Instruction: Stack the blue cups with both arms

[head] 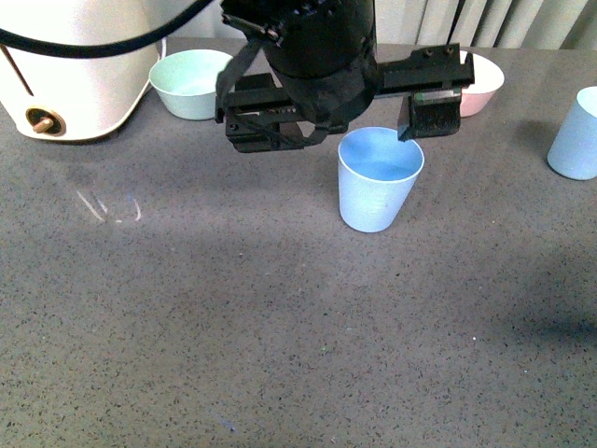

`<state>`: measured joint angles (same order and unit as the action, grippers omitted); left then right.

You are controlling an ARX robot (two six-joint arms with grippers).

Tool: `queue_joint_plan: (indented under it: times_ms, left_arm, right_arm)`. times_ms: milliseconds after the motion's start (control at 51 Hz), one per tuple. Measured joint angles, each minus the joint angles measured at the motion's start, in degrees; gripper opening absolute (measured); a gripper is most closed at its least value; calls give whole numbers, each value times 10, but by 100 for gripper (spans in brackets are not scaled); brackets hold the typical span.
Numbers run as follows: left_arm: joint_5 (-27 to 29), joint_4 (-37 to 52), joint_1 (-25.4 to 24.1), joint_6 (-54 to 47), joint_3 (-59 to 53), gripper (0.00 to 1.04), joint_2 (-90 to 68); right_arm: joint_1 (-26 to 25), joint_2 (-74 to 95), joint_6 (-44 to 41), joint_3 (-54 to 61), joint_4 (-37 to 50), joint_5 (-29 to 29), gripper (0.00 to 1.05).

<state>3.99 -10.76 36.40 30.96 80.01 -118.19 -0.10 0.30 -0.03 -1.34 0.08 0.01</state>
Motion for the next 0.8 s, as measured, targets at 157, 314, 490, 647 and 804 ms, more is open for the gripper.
queue_joint_plan:
  times_ms: [157, 314, 490, 647, 804]
  left_arm:
    - [-19, 50, -17, 20, -60, 96, 61]
    - [-29, 112, -49, 39, -130, 96, 132]
    - [88, 341, -97, -29, -267, 85, 221]
    - [153, 615, -174, -240, -477, 53, 362]
    - [103, 631, -219, -292, -594, 19, 443]
  right_arm:
    - [0, 0, 0, 0, 0, 0, 96]
    - [0, 0, 0, 0, 0, 0, 96]
    - [0, 0, 0, 0, 0, -2, 96]
    - [0, 0, 0, 0, 0, 0, 96]
    - [0, 0, 0, 0, 0, 0, 96]
